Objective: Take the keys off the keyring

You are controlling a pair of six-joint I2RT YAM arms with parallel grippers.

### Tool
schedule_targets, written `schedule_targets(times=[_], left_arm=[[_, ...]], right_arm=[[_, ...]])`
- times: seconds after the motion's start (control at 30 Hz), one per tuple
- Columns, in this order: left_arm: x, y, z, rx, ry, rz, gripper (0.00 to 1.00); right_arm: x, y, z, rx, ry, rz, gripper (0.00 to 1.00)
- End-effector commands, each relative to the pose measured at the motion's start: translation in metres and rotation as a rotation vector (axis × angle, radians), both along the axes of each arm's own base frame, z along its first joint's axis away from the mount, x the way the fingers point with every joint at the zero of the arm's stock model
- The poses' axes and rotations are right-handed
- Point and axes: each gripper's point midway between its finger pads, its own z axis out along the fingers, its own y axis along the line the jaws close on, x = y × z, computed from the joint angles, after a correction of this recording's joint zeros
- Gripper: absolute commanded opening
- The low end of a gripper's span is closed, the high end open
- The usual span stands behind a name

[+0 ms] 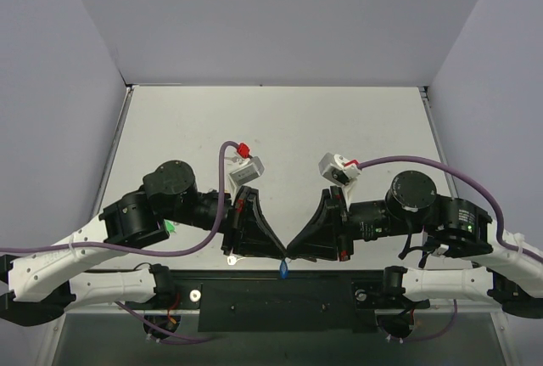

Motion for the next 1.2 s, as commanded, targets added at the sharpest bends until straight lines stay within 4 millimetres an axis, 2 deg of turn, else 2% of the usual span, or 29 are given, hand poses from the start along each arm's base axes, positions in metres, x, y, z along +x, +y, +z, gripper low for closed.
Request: schedule_targets(times=[0.0, 0.2, 0.4, 0.67, 1.17], left_arm=[[-0.003, 0.003, 0.017, -0.081, -0.019, -0.011, 0.00], [0.004, 0.004, 0.026, -0.110, -0.009, 0.050, 0.00], [0.012, 0.009, 0.037, -0.171, 0.030, 0.121, 0.00], [0.024, 0.008, 0.036, -0.211, 0.106, 0.211, 0.00], [0.036, 0.014, 0.052, -0.282, 0.198, 0.310, 0.00]], right_arm=[[0.005, 0.002, 0.026, 0.080, -0.030, -0.019, 0.00], [0.006, 0.002, 0.025, 0.077, -0.025, -0.024, 0.00], [0.019, 0.001, 0.021, 0.078, -0.025, -0.104, 0.00], [0.032, -0.004, 0.022, 0.121, -0.016, -0.193, 0.00], [0.037, -0.005, 0.024, 0.140, -0.008, -0.230, 0.00]])
